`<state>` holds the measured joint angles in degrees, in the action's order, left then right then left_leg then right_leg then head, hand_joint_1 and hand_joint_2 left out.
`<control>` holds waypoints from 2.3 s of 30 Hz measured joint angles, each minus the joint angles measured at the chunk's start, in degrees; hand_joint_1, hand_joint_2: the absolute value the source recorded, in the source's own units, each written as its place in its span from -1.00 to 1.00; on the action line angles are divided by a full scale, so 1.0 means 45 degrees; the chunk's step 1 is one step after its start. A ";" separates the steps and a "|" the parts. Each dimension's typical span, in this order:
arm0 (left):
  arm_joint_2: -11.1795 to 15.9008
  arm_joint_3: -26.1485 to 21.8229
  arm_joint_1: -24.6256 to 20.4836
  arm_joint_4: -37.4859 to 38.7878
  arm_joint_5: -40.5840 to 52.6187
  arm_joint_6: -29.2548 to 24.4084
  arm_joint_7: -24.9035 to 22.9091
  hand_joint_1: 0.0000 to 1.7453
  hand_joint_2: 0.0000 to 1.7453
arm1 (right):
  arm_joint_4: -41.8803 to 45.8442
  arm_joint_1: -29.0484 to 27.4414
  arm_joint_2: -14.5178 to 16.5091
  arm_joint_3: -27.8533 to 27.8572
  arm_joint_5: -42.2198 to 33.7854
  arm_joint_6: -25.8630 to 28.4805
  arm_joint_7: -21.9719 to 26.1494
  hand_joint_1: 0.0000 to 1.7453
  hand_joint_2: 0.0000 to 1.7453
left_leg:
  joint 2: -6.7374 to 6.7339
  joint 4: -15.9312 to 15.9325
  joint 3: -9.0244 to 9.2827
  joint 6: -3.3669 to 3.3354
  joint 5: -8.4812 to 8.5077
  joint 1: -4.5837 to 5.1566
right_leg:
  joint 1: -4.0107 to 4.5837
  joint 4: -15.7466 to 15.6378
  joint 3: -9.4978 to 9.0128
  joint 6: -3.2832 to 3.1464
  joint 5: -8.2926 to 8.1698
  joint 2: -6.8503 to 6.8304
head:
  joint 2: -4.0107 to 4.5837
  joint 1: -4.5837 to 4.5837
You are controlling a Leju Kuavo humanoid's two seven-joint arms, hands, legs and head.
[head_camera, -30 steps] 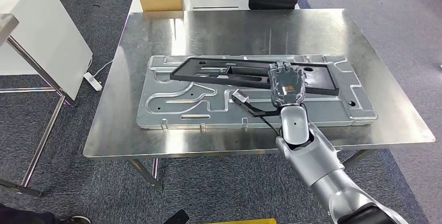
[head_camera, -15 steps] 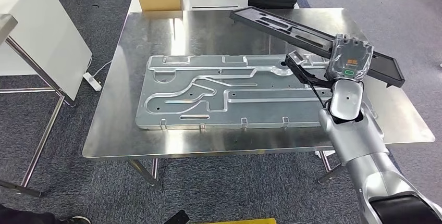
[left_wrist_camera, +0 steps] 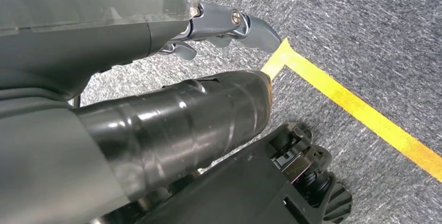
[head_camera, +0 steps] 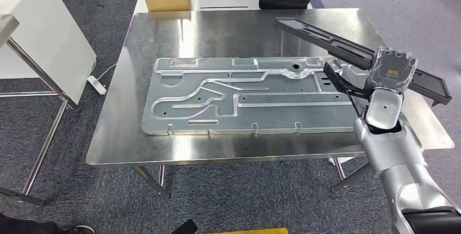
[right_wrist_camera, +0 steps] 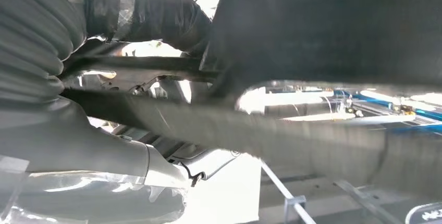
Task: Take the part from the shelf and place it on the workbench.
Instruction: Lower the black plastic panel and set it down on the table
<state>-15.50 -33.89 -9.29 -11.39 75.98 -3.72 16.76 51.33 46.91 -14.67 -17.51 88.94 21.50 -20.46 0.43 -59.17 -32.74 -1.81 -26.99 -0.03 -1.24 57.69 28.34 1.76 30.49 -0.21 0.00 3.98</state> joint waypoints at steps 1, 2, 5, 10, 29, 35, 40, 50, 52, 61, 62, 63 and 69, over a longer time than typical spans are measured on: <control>0.0000 0.0011 0.0001 0.0000 -0.0009 -0.0001 -0.0001 -1.00 -1.00 | -0.0005 -0.0090 -0.0001 -0.0005 0.0089 0.0017 -0.0018 0.63 1.00 | 0.0002 0.0001 -0.0001 0.0000 0.0000 0.0000 | 0.0001 0.0000 -0.0002 0.0000 0.0000 -0.0007 | 0.0000 0.0000; -0.0001 0.0022 0.0001 0.0000 -0.0016 -0.0002 -0.0010 -1.00 -1.00 | -0.0002 -0.0194 0.0007 -0.0022 0.0142 0.0029 -0.0062 0.23 1.00 | 0.0005 0.0001 -0.0002 0.0000 0.0000 -0.0001 | 0.0002 0.0001 -0.0003 0.0000 0.0000 -0.0012 | 0.0000 0.0000; -0.0005 0.0053 0.0001 -0.0001 -0.0028 -0.0007 -0.0055 -1.00 -1.00 | 0.0010 -0.0496 0.0081 -0.0199 0.0186 0.0002 -0.0326 -0.92 1.00 | 0.0004 0.0004 -0.0003 0.0000 0.0001 -0.0002 | 0.0004 0.0003 -0.0004 -0.0001 0.0000 -0.0008 | 0.0000 0.0000; -0.0005 0.0075 0.0005 0.0000 -0.0100 0.0007 -0.0062 -1.00 -1.00 | 0.0022 -0.0717 0.0261 -0.0649 0.0198 -0.0160 -0.0452 -0.91 1.00 | 0.0003 0.0006 0.0000 0.0001 0.0001 -0.0004 | 0.0005 0.0004 -0.0004 -0.0001 0.0001 -0.0011 | 0.0000 0.0000; 0.0000 0.0244 0.0046 -0.0002 -0.0414 -0.0233 -0.0010 -1.00 -1.00 | 0.0708 -0.1130 0.1258 -0.1611 -0.0293 -0.0147 0.1161 -1.00 1.00 | 0.0004 0.0007 0.0002 0.0001 0.0002 -0.0004 | 0.0003 0.0007 -0.0009 -0.0001 0.0001 -0.0012 | 0.0000 0.0000; 0.0004 0.0240 0.0150 -0.0005 -0.0657 -0.0289 0.0055 -1.00 -1.00 | 0.1848 -0.1417 0.1288 -0.1606 -0.1827 -0.0084 0.2173 -1.00 1.00 | 0.0003 0.0007 0.0003 0.0001 0.0002 -0.0003 | 0.0001 0.0006 -0.0009 -0.0001 0.0001 -0.0009 | 0.0000 0.0000; 0.0015 0.0232 0.0213 -0.0004 -0.0907 -0.0401 0.0191 -1.00 -1.00 | 0.2490 -0.1452 0.1288 -0.1606 -0.4168 -0.1337 0.3177 -1.00 1.00 | 0.0003 0.0007 0.0005 0.0001 0.0002 -0.0002 | 0.0001 0.0006 -0.0009 0.0000 0.0000 -0.0009 | 0.0000 0.0000; 0.0103 0.0197 0.0313 -0.0004 -0.1223 -0.0505 0.0374 -1.00 -1.00 | 0.3231 -0.1244 0.0920 -0.1606 -0.7941 -0.3671 0.4384 -1.00 1.00 | 0.0003 0.0006 0.0009 0.0001 0.0002 -0.0002 | 0.0001 0.0006 -0.0011 0.0000 0.0000 -0.0009 | 0.0000 0.0000; 0.0121 0.0193 0.0323 -0.0002 -0.1234 -0.0528 0.0386 -1.00 -1.00 | 0.3412 -0.1285 0.0839 -0.1606 -0.8074 -0.3276 0.4418 -1.00 1.00 | 0.0003 0.0006 0.0009 0.0001 0.0002 -0.0003 | 0.0001 0.0005 -0.0010 -0.0001 0.0000 -0.0009 | 0.0000 0.0000; 0.0131 0.0187 0.0409 -0.0002 -0.1252 -0.0852 0.0352 -1.00 -1.00 | 0.6817 -0.3849 0.1099 -0.0618 -0.6054 0.3268 0.5446 -1.00 1.00 | 0.0012 0.0008 0.0004 0.0003 -0.0005 -0.0003 | 0.0003 0.0002 -0.0008 -0.0002 0.0006 -0.0023 | 0.0000 0.0000; 0.0131 0.0187 0.0424 -0.0002 -0.1246 -0.0960 0.0311 -1.00 -1.00 | 0.7559 -0.4353 0.1389 -0.0161 -0.5921 0.3713 0.6196 -1.00 1.00 | 0.0013 0.0009 0.0004 0.0006 -0.0007 -0.0004 | 0.0004 0.0002 -0.0006 -0.0003 0.0008 -0.0024 | 0.0000 0.0000; 0.0131 0.0187 0.0437 -0.0001 -0.1239 -0.1102 0.0249 -1.00 -1.00 | 0.8313 -0.4865 0.1791 0.0433 -0.6012 0.3917 0.7201 -1.00 1.00 | 0.0013 0.0011 0.0003 0.0008 -0.0010 -0.0004 | 0.0004 0.0002 -0.0004 -0.0004 0.0010 -0.0023 | 0.0000 0.0000; 0.0123 0.0192 0.0477 0.0000 -0.1220 -0.1643 -0.0010 -1.00 -1.00 | 1.1409 -0.6769 0.4038 0.3688 -0.7261 0.4071 1.0820 -1.00 1.00 | 0.0009 0.0019 0.0010 0.0011 -0.0011 -0.0009 | 0.0006 0.0002 -0.0007 -0.0009 0.0020 -0.0024 | 0.0000 0.0001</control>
<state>-14.94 -33.03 -7.15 -11.39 70.49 -11.11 16.72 102.66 16.45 3.50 -0.92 56.27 39.82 28.23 0.47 -59.08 -32.69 -1.76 -27.04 -0.07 -1.21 57.70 28.30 1.72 30.59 -0.32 0.00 3.98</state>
